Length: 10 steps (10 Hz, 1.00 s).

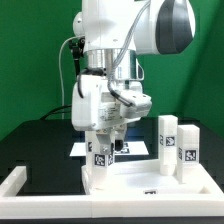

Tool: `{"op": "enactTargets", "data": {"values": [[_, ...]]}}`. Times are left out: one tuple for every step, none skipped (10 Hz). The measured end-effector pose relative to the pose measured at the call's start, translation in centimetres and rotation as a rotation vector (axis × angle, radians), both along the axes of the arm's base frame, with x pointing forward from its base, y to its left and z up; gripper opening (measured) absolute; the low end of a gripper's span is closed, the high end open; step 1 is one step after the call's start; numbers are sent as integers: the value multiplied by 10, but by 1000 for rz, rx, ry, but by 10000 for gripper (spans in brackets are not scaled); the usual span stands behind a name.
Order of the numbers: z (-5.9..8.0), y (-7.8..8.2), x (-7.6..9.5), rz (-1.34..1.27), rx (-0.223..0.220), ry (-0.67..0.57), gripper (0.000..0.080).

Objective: Assemble desk

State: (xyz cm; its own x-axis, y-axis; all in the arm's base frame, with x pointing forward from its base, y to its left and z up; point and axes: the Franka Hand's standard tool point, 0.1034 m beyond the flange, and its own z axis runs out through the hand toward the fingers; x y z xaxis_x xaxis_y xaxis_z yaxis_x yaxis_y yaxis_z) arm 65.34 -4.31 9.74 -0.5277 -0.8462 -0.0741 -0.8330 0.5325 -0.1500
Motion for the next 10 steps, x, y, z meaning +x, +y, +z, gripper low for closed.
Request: {"op": "enactTargets", "data": {"values": [[0, 0, 0, -21, 3, -1, 290], [0, -1, 0, -68, 9, -2, 290], [0, -1, 0, -78, 11, -2, 290], [0, -1, 0, -53, 6, -2, 447], [0, 0, 0, -2, -3, 0, 576], [0, 4, -1, 145, -31, 6, 576], [-2, 7, -4, 369, -71, 11, 635], [-5, 5, -9, 585, -109, 18, 647], [-5, 5, -8, 575, -107, 18, 647], [-5, 4, -8, 668, -125, 22, 649]]}}
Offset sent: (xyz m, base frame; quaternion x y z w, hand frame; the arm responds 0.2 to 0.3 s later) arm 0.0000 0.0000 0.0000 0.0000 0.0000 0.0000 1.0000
